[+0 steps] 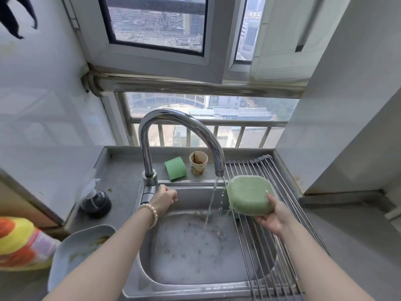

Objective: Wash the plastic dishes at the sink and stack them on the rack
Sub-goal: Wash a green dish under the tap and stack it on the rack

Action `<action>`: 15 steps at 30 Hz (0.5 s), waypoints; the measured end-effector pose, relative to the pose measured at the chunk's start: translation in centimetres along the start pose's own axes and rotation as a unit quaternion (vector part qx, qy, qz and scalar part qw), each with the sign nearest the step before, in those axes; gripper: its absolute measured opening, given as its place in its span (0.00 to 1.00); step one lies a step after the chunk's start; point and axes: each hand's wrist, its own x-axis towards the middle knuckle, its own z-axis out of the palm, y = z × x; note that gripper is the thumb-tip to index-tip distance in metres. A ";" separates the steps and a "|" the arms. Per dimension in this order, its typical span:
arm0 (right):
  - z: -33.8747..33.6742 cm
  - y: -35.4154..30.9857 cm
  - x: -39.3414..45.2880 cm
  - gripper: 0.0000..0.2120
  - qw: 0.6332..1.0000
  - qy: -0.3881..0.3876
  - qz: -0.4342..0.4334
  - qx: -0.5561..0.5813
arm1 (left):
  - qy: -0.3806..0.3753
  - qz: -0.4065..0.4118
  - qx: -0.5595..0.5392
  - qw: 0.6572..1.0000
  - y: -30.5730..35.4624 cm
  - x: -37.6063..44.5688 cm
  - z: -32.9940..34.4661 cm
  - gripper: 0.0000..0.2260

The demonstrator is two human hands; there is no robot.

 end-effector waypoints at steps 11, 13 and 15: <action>-1.1 -1.9 4.4 0.27 0.965 0.192 -0.053 -0.173 | -0.052 0.004 0.220 0.974 -2.9 -1.5 -2.6 0.06; -0.4 -2.1 5.1 0.27 0.946 0.228 -0.061 -0.221 | -0.048 -0.001 0.229 0.972 -3.4 -2.0 -3.0 0.05; 0.0 -2.2 5.5 0.26 0.917 0.277 -0.061 -0.280 | -0.044 -0.004 0.238 0.970 -3.9 -2.4 -3.4 0.05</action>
